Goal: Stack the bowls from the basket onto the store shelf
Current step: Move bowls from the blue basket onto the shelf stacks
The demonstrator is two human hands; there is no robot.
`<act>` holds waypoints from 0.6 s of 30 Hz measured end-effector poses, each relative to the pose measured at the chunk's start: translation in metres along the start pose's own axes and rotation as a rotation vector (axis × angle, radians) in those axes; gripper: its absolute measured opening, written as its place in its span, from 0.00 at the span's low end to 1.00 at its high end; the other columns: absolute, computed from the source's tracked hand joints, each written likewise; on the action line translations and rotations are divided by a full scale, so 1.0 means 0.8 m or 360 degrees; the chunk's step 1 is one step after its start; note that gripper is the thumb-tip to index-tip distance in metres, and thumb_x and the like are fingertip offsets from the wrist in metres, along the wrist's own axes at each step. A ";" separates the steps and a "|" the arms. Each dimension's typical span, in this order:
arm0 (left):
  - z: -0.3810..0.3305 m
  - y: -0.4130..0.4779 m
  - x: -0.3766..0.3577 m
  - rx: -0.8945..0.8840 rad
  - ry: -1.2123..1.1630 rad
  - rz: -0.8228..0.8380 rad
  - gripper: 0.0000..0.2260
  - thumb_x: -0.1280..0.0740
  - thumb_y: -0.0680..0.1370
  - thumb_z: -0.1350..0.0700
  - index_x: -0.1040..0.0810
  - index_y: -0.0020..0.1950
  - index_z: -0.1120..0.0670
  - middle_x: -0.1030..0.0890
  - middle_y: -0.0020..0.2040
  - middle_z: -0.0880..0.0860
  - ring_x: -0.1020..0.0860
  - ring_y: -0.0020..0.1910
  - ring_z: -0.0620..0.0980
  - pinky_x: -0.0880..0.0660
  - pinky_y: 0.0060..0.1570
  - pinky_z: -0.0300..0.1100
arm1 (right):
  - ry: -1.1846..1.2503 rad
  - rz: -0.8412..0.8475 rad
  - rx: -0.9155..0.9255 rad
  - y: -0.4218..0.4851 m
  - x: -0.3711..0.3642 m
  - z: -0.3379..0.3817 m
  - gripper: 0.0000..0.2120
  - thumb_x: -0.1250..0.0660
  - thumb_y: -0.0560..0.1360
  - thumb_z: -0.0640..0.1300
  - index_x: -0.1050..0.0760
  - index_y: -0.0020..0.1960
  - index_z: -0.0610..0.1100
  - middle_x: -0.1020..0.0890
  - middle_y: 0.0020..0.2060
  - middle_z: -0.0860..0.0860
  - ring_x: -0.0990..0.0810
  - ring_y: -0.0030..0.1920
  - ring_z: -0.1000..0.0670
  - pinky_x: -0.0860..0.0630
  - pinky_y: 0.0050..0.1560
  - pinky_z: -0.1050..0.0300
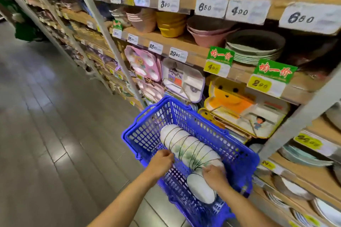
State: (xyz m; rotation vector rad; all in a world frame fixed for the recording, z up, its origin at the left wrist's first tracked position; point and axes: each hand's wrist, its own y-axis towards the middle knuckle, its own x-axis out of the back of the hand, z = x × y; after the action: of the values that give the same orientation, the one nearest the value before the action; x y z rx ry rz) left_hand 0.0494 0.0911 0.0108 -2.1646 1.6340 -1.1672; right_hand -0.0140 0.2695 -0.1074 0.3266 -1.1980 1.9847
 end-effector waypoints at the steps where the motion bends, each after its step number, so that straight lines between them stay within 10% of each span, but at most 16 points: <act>1: -0.003 0.011 -0.004 -0.0018 0.0062 0.0061 0.06 0.40 0.77 0.59 0.27 0.40 0.54 0.27 0.36 0.54 0.31 0.35 0.49 0.36 0.36 0.41 | 0.0023 0.0009 -0.0014 0.004 -0.003 -0.003 0.11 0.41 0.77 0.46 0.33 0.36 0.50 0.25 0.38 0.45 0.27 0.45 0.49 0.30 0.45 0.55; 5: -0.013 0.057 -0.021 -0.0070 0.0276 0.0284 0.06 0.40 0.77 0.59 0.24 0.44 0.55 0.25 0.40 0.55 0.29 0.39 0.49 0.33 0.41 0.42 | 0.0038 -0.0004 -0.0170 0.016 -0.019 -0.009 0.17 0.39 0.77 0.46 0.42 0.33 0.48 0.31 0.33 0.46 0.30 0.43 0.49 0.39 0.36 0.56; 9: -0.014 0.101 -0.044 -0.0132 0.0549 0.0445 0.11 0.40 0.78 0.59 0.20 0.51 0.61 0.18 0.47 0.60 0.22 0.45 0.53 0.27 0.46 0.44 | 0.0137 -0.0022 -0.0395 0.024 -0.034 -0.007 0.16 0.40 0.78 0.49 0.25 0.57 0.38 0.21 0.58 0.40 0.22 0.59 0.42 0.25 0.54 0.54; 18: 0.027 0.183 -0.096 -0.0477 0.1610 0.0970 0.14 0.39 0.79 0.54 0.25 0.60 0.61 0.22 0.60 0.62 0.24 0.60 0.59 0.29 0.56 0.47 | 0.0578 -0.0427 -0.0951 0.016 -0.070 -0.013 0.19 0.41 0.80 0.39 0.36 0.70 0.37 0.25 0.63 0.38 0.24 0.62 0.42 0.28 0.59 0.55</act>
State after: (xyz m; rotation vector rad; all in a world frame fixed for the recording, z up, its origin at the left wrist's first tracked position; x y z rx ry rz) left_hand -0.0493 0.0977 -0.1233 -0.9473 2.6992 -2.0032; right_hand 0.0156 0.2475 -0.1532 -0.1655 -1.3539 1.3077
